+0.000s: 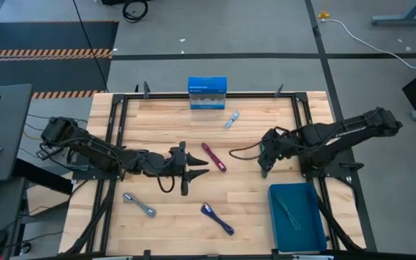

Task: Pick and place USB-C Cables
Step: Put the green USB cable into the blue bin

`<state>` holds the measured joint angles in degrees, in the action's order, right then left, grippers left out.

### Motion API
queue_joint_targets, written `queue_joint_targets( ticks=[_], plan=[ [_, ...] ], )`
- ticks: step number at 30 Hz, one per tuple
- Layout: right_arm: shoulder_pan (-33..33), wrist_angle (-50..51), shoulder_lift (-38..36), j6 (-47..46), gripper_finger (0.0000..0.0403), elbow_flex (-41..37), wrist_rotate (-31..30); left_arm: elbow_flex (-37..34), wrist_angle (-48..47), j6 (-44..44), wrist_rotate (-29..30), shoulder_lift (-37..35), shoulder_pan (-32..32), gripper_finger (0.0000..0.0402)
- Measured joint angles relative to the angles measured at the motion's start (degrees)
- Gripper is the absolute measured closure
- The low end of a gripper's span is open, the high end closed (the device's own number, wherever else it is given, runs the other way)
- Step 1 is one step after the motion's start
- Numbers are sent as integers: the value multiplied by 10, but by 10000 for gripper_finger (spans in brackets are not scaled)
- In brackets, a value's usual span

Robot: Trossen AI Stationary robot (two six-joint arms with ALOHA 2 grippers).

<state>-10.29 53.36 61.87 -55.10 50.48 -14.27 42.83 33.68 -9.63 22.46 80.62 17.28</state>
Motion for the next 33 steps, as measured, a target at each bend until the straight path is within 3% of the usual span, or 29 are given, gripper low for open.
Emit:
queue_joint_targets(
  ticks=[5, 14, 20, 27, 33],
  plan=[
    [32, -58, 6, 48, 195, 0, 7, -1, 6, 29, -4, 15, 3, 276],
    [42, -204, 38, 240, 195, 0, 84, -1, 135, 118, -98, 65, -6, 276],
    [94, -162, 67, 187, 195, 0, 53, -1, 143, 118, -123, 63, -27, 276],
    [159, -127, 151, 196, 195, 0, 131, -2, 189, 99, -211, 85, -74, 276],
    [187, -111, 159, 194, 195, 0, 121, -2, 164, 98, -203, 85, -89, 276]
  ],
)
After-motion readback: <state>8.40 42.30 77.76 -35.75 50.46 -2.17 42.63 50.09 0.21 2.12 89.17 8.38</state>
